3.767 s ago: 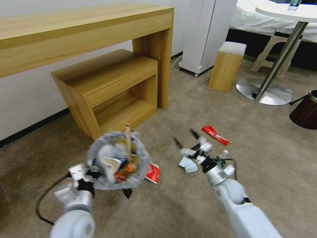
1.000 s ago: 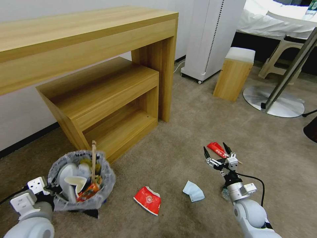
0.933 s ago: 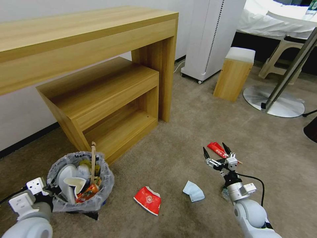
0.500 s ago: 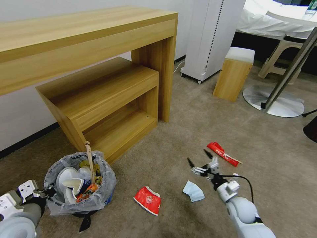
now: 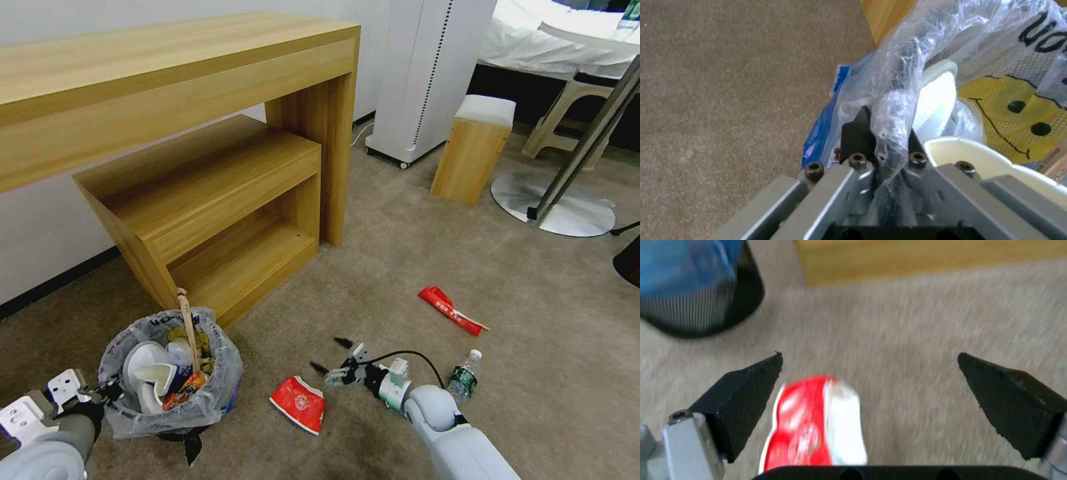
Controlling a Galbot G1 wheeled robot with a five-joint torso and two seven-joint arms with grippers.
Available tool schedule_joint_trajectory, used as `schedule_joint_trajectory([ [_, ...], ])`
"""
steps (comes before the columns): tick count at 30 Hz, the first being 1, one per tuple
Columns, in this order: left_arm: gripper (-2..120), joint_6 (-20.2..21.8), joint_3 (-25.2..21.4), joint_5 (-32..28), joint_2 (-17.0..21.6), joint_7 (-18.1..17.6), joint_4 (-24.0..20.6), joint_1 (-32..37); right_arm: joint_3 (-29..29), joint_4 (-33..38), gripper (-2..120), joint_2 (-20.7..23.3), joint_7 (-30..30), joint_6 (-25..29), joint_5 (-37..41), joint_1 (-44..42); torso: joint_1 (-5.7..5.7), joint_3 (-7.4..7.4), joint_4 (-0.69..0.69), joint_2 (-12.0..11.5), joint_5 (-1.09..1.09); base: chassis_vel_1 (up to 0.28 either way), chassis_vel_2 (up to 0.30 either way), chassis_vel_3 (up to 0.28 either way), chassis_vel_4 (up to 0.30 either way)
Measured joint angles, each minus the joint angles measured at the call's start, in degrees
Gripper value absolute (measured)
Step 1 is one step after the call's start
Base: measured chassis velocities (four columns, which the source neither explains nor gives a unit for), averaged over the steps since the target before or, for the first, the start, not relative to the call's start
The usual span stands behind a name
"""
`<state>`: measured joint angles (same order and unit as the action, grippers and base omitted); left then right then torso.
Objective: Pick up the trash bin and place the garbage on the floor into it.
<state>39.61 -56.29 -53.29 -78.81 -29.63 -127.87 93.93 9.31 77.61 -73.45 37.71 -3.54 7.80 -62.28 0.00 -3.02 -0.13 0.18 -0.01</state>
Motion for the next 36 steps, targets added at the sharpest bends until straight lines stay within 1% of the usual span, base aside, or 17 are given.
schedule_joint_trajectory([
  [4, 1, -0.5, 0.7, 1.5, -0.5, 0.5, 0.2, -0.2, -1.1, -2.4, 100, 0.4, 2.2, -0.7, -2.2, 1.4, 0.00, 0.00, 0.00, 0.0, 0.01, 0.000, 0.000, 0.000, 0.000],
  [10, 1, -0.7, 2.1, 3.4, -1.6, 0.7, -0.2, -0.6, -2.9, -9.6, 100, -0.7, 4.6, 1.4, -5.3, 4.7, 0.00, 0.00, -0.01, 0.0, 0.01, 0.000, 0.000, 0.000, 0.000],
  [11, 1, -0.7, 2.1, 3.4, -1.6, 0.7, -0.2, -0.6, -2.9, -9.6, 100, -0.7, 4.6, 1.4, -5.3, 4.7, 0.00, 0.00, -0.01, 0.0, 0.01, 0.000, 0.000, 0.000, 0.000],
  [13, 1, -0.7, 2.2, 3.7, -1.7, 0.7, -0.4, -0.7, -3.3, -11.9, 98, -1.4, 5.0, 2.2, -5.7, 5.8, 0.00, 0.00, 0.00, 0.0, 0.01, 0.000, 0.000, 0.000, 0.000],
  [14, 1, -0.7, 2.3, 3.9, -1.8, 0.7, -0.5, -0.7, -3.5, -12.9, 92, -1.8, 5.0, 2.5, -5.8, 6.4, 0.00, 0.00, 0.00, 0.0, 0.01, 0.000, 0.000, 0.000, 0.000],
  [16, 1, -0.7, 2.3, 4.0, -1.8, 0.7, -0.5, -0.7, -3.5, -13.7, 88, -2.1, 5.0, 2.6, -5.8, 6.9, 0.00, 0.00, 0.00, 0.0, 0.01, 0.000, 0.000, 0.000, 0.000],
  [18, 1, -0.8, 2.3, 4.3, -1.9, 0.7, -0.5, -0.7, -3.7, -15.2, 78, -2.6, 5.0, 3.0, -5.8, 7.7, 0.00, 0.00, 0.00, 0.0, 0.01, 0.000, 0.000, 0.000, 0.000],
  [19, 1, -0.8, 2.3, 4.3, -1.9, 0.7, -0.5, -0.7, -3.7, -15.2, 78, -2.6, 5.0, 3.0, -5.8, 7.7, 0.00, 0.00, 0.00, 0.0, 0.01, 0.000, 0.000, 0.000, 0.000],
  [22, 1, -1.0, 2.5, 4.8, -2.2, 0.7, -0.5, -0.9, -4.1, -16.4, 64, -2.8, 5.0, 3.8, -5.8, 8.2, 0.00, 0.00, 0.00, 0.0, 0.01, 0.000, 0.000, 0.000, 0.000],
  [23, 1, -1.0, 2.5, 4.8, -2.2, 0.7, -0.5, -0.9, -4.1, -16.4, 64, -2.8, 5.0, 3.8, -5.8, 8.2, 0.00, 0.00, 0.00, 0.0, 0.01, 0.000, 0.000, 0.000, 0.000],
  [25, 1, -1.1, 2.9, 5.5, -2.4, 0.7, -0.5, -0.9, -4.2, -16.9, 53, -2.8, 5.0, 4.3, -5.8, 8.4, 0.00, 0.00, 0.00, 0.0, 0.01, 0.000, 0.000, 0.000, 0.000],
  [26, 1, -1.1, 2.9, 5.5, -2.4, 0.7, -0.5, -0.9, -4.2, -16.9, 53, -2.8, 5.0, 4.3, -5.8, 8.4, 0.00, 0.00, 0.00, 0.0, 0.01, 0.000, 0.000, 0.000, 0.000],
  [28, 1, -1.3, 3.4, 6.4, -2.7, 0.8, -0.2, -1.0, -4.2, -17.2, 41, -2.8, 5.0, 4.9, -5.7, 8.6, 0.00, 0.00, 0.00, 0.0, 0.01, 0.000, 0.000, 0.000, 0.000],
  [29, 1, -1.3, 3.4, 6.4, -2.7, 0.8, -0.2, -1.0, -4.2, -17.2, 41, -2.8, 5.0, 4.9, -5.7, 8.6, 0.00, 0.00, 0.00, 0.0, 0.01, 0.000, 0.000, 0.000, 0.000],
  [33, 1, -1.5, 4.1, 7.2, -3.0, 1.0, 0.2, -1.1, -4.1, -17.7, 22, -2.7, 5.0, 5.7, -5.6, 8.6, 0.00, 0.00, 0.00, 0.0, 0.01, 0.000, 0.000, 0.000, 0.000],
  [34, 1, -1.5, 4.1, 7.2, -3.0, 1.0, 0.2, -1.1, -4.1, -17.7, 22, -2.7, 5.0, 5.7, -5.6, 8.6, 0.00, 0.00, 0.00, 0.0, 0.01, 0.000, 0.000, 0.000, 0.000],
  [36, 1, -1.6, 4.2, 7.2, -3.1, 1.0, 0.3, -1.1, -4.0, -18.0, 13, -2.7, 4.9, 6.1, -5.7, 8.6, 0.00, 0.00, 0.00, 0.0, 0.01, 0.000, 0.000, 0.000, 0.000],
])
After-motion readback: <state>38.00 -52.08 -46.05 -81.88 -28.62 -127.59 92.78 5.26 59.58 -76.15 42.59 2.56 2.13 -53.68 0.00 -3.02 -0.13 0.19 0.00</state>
